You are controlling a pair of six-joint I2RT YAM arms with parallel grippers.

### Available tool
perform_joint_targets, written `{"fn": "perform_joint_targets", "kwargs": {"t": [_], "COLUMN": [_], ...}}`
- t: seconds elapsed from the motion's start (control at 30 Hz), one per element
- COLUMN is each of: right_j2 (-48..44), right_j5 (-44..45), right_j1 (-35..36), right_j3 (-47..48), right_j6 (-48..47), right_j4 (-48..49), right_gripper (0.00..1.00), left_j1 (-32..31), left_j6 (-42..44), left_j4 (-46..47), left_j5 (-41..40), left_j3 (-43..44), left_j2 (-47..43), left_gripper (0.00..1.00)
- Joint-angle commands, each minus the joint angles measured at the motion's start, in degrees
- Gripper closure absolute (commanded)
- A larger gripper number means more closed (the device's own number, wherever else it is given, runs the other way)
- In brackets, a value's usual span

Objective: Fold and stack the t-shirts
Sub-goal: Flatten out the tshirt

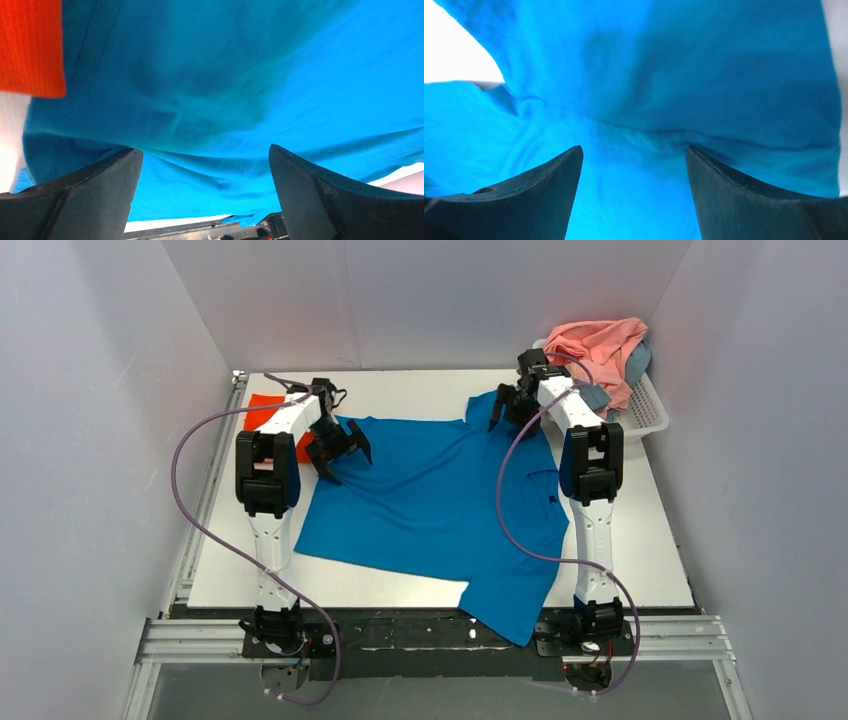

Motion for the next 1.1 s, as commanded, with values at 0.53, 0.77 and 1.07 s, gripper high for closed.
{"fn": "perform_joint_targets", "kwargs": {"t": [0.53,0.77,1.07], "right_j2": [-16.79,-27.39,-36.23], "right_j5": [2.14,3.5,2.7], "right_j1": [2.76,6.17,9.88], "right_j3": [-9.57,-22.06,-35.21], "right_j6": [-5.74,-5.73,-3.31], "right_j4": [6.03,9.42,14.0], "right_gripper": [0.16,0.16,0.16], "left_j1": [0.66,0.85,4.5], "left_j6": [1.47,-1.68,-10.63], "left_j4": [-1.85,-3.39,1.84], "left_j5": [-6.45,-17.69,-22.27], "left_j3": [-18.7,-35.89,-53.86], "left_j2": [-24.47,-42.83,-54.34], "left_gripper": [0.02,0.02,0.02]}}
